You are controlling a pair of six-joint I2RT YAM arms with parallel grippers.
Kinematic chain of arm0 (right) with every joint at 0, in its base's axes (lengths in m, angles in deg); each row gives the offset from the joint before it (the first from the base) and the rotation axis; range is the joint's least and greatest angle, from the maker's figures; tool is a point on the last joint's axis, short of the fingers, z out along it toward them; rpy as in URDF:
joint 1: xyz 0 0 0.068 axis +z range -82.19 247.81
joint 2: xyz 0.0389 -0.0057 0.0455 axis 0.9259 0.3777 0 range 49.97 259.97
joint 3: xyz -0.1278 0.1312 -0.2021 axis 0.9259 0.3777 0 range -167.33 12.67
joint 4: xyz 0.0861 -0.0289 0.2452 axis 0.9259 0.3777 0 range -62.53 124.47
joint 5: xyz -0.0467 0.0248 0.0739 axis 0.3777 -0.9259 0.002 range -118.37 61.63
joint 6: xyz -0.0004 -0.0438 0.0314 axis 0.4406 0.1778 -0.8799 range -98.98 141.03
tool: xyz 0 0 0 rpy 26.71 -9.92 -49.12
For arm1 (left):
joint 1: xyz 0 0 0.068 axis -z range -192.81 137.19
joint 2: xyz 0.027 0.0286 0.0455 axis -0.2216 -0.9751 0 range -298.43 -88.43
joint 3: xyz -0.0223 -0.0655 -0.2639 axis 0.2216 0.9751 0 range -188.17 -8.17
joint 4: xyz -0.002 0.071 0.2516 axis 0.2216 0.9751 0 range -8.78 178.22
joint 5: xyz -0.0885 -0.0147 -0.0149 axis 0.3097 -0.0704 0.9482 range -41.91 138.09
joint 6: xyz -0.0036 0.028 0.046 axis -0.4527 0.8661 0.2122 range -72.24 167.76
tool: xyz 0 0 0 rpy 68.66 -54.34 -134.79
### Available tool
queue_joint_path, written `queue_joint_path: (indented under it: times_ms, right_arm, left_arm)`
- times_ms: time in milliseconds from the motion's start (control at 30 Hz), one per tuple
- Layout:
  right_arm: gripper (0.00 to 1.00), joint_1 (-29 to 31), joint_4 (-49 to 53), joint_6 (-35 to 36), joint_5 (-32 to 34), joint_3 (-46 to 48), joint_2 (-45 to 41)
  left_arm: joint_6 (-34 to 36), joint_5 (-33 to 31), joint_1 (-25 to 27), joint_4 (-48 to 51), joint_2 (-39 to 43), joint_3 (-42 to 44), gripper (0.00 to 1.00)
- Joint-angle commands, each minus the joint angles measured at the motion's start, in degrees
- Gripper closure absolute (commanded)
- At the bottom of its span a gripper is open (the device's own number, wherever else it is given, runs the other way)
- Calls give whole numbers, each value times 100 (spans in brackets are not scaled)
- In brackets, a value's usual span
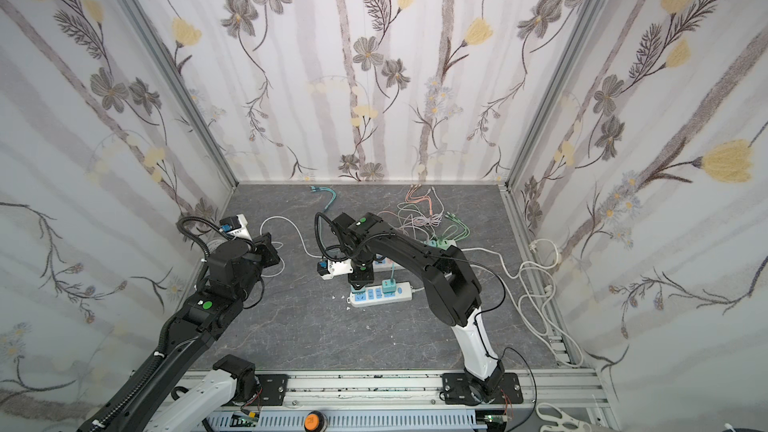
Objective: Insert the plug
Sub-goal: 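Lower and push the teal charger into the blue-socket strip's end socket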
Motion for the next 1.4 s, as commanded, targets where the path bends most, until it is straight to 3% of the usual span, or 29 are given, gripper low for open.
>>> queue_joint_path:
  times_ms: [0, 633, 933, 1367]
  right_arm:
    - [100, -4, -48, 113, -15, 3, 48]
    - [100, -17, 150, 170, -32, 3, -28]
    - [100, -17, -201, 99, -180, 82, 10]
    - [100, 52, -606, 59, 178, 528, -271]
  left_arm:
    - [46, 43, -4, -193, -52, -46, 100]
    - [43, 131, -1, -196, -130, -67, 100]
    - [47, 217, -1, -189, -157, -50, 100]
    - [81, 354, -1, -202, -467, -199, 100]
